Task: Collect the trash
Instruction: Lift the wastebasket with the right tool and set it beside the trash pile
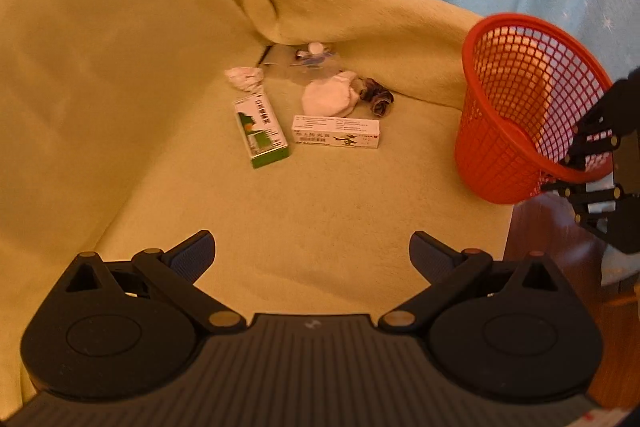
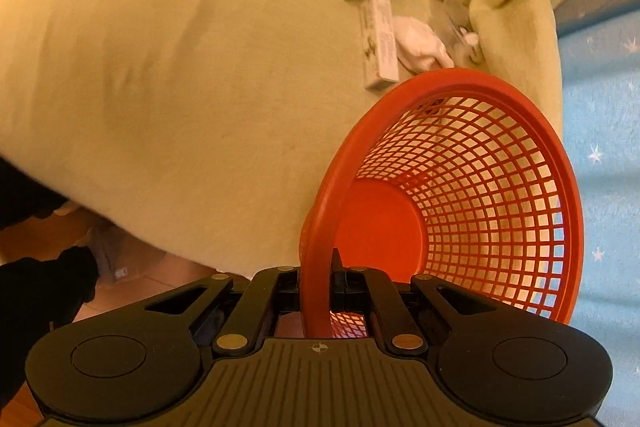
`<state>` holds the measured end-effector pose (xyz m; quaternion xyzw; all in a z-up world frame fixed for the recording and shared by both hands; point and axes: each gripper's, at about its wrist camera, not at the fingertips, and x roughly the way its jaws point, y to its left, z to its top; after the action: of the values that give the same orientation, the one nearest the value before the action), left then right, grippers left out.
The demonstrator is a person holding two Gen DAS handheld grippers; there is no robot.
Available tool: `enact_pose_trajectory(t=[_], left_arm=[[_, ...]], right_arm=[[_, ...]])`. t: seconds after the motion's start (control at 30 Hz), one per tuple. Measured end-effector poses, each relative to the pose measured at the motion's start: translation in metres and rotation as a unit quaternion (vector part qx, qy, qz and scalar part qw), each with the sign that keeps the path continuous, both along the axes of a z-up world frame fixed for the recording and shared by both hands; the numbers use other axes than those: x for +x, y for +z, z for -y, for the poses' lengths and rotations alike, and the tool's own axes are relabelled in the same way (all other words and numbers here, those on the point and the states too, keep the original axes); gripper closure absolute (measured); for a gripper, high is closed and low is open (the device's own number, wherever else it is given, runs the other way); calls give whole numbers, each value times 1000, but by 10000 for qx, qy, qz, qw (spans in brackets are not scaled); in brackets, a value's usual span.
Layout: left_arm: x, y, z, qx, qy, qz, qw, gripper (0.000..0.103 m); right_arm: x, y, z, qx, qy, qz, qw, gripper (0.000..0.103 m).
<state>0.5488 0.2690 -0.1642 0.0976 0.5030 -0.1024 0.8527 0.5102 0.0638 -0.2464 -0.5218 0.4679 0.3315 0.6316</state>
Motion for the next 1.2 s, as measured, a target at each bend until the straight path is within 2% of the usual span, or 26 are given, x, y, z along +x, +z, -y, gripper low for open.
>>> enact_pose_trajectory(t=[0.33, 0.8, 1.0, 1.1, 1.2], left_arm=[[58, -27, -20, 86, -815, 9, 9966, 1], [116, -62, -14, 479, -1437, 2, 9885, 1], [141, -81, -3, 573, -1930, -1, 9795, 1], [156, -96, -5, 688, -1867, -38, 9800, 1], [172, -110, -9, 696, -1509, -73, 9861, 1]], right_arm=[[28, -21, -25, -271, -276, 57, 9992, 102], [48, -39, -26, -498, 139, 147, 9986, 102], [55, -43, -25, -570, 387, 152, 9975, 102], [56, -47, -26, -597, 419, 144, 9972, 102], [58, -49, -29, -594, 302, 159, 9977, 102]])
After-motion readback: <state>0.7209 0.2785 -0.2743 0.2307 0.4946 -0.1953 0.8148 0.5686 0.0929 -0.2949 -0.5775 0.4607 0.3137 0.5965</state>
